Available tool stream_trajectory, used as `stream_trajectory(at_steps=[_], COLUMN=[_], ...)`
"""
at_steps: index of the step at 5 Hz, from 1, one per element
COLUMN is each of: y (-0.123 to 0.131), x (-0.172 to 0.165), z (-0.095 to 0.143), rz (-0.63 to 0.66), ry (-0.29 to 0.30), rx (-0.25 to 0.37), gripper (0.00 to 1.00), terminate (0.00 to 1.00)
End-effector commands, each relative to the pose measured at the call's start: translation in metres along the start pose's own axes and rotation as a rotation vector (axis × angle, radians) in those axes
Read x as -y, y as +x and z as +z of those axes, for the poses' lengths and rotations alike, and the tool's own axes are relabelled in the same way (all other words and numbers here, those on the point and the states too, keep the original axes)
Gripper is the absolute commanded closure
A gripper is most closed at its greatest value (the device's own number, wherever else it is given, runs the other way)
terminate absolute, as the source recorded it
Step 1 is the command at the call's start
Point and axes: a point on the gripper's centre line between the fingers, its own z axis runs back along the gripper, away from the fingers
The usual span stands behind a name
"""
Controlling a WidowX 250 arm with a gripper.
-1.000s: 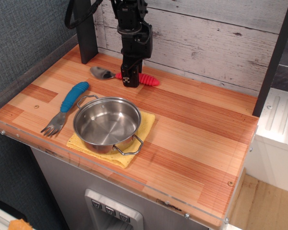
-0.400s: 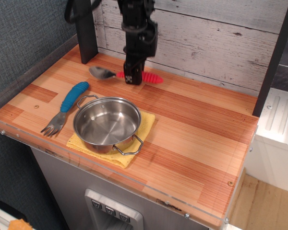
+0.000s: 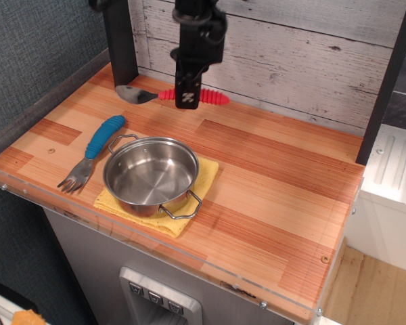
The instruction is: Pick up the spoon and place it on the right of the pot
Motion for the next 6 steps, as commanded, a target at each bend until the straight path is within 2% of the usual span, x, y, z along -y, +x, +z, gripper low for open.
stream_trajectory(at_steps=[1,3,4,5,6], y=[0.010,0.023,0.030,0.036,0.045], x=[0.037,0.069,0.078,0.084,0.088], z=[0.043,0.047,0.046,0.043,0.037], rz=[0.327,0.669,0.850,0.995,1.012], ry=[-0.016,-0.082,-0.150,-0.139,-0.142], rx=[0.034,0.021,0.076,0.131,0.146], gripper=[1.00,1.00,1.00,1.00,1.00], terminate=[0.00,0.00,0.00,0.00,0.00])
